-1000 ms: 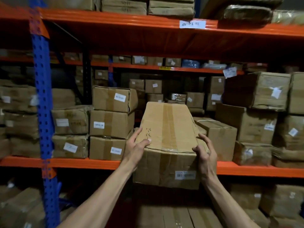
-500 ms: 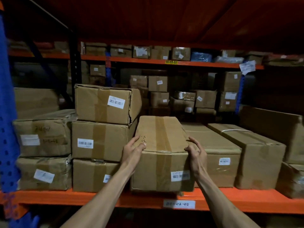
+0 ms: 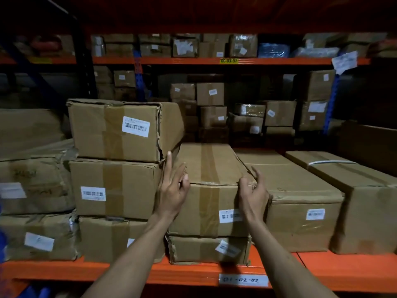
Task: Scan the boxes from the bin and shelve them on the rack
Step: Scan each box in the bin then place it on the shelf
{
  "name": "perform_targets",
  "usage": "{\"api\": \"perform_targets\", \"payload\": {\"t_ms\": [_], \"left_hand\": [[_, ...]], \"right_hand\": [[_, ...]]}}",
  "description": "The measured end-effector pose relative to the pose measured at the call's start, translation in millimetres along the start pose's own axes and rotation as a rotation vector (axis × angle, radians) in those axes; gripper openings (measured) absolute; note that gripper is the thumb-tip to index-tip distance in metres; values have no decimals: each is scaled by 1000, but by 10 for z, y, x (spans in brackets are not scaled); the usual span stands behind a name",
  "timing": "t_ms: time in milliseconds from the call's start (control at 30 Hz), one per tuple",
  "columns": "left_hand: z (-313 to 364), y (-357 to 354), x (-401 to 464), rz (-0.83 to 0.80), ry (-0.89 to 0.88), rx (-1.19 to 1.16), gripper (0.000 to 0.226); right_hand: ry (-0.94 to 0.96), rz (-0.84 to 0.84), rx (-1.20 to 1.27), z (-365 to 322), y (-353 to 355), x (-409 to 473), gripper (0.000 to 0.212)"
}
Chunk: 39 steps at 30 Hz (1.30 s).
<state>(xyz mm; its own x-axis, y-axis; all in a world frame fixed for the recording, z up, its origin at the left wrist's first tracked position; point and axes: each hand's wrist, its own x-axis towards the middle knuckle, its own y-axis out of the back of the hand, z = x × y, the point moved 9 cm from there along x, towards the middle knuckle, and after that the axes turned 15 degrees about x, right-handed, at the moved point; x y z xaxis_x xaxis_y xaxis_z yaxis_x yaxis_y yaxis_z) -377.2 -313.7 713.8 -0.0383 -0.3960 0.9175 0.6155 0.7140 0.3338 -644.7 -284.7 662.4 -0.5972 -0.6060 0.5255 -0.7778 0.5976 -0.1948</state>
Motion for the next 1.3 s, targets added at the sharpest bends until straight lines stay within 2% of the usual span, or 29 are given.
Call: {"api": "perform_targets", "payload": {"t_ms": [133,200,300,400,600,733,867,1033,1167,1300], "left_hand": [[39,-191,-87,-40,-369,409,49],[26,-280,-181,-105,-446,522,54],[-4,-311,-310,-152,-437,533,58],[-27,-320,-402,-225,-393,512,61],[14,-255,-419,-345,-334,550,65],[100,-110,-559,-391,-267,522,69],[282,-27,-1043,-469,-206,399,71],[454,-127,-2156,-720,56,140,70],[768,-160,-2978,-858,278,23,69],[1225,-250,-3828,-1046,349,3,65]], "right_hand": [[481,-138,-467,-229,-96,-53,59],[587,-175,-639,-209,-78,-106,58],[615,-208,-751,-98,-37,-243,63],[530,-263,-783,13,-70,-343,70],[352,-398,-901,-11,-32,-419,73],[246,-501,-850,-117,78,-637,77],[171,-558,-793,-166,358,-946,78],[-48,-531,-708,-16,1090,-1331,69],[-284,-492,-759,335,1960,-1796,60],[-473,-481,-813,764,2931,-2366,66]]}}
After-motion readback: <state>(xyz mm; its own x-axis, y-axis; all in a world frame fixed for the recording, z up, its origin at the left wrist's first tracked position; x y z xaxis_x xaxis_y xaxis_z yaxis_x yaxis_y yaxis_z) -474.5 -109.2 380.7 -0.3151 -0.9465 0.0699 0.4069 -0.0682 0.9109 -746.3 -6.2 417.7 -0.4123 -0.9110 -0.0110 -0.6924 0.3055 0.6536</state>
